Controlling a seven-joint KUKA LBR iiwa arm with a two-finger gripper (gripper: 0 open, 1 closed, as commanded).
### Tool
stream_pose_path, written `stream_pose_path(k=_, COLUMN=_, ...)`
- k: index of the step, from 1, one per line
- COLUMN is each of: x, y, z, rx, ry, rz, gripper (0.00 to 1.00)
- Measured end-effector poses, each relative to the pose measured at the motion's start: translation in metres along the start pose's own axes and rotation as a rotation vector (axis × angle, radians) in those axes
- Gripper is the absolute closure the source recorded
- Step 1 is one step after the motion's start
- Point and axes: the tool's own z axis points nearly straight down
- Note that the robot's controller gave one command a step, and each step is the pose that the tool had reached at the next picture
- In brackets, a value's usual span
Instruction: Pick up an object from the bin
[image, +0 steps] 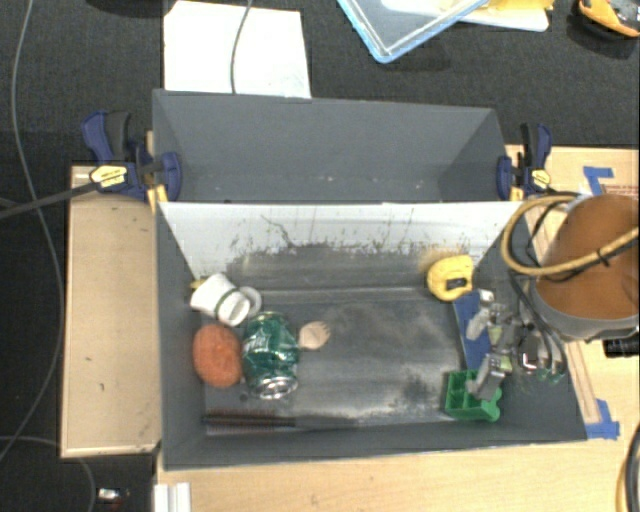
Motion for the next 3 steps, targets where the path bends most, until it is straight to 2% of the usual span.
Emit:
stream_pose_path(k=1, x=-0.002, y=-0.022, z=-0.011, rx=0.000, ry=-0.002, rz=-0.116, gripper=0.00)
stream_pose_path(k=2, x=-0.020, y=-0.037, z=0.022, rx=-0.002, ry=-0.004, rz=-0.218, gripper=0.00)
stream_pose_path(k=3, x=0.013, y=0.031, z=0.034, rx=0.001, ry=-0.007, rz=-0.255, gripper=0.00)
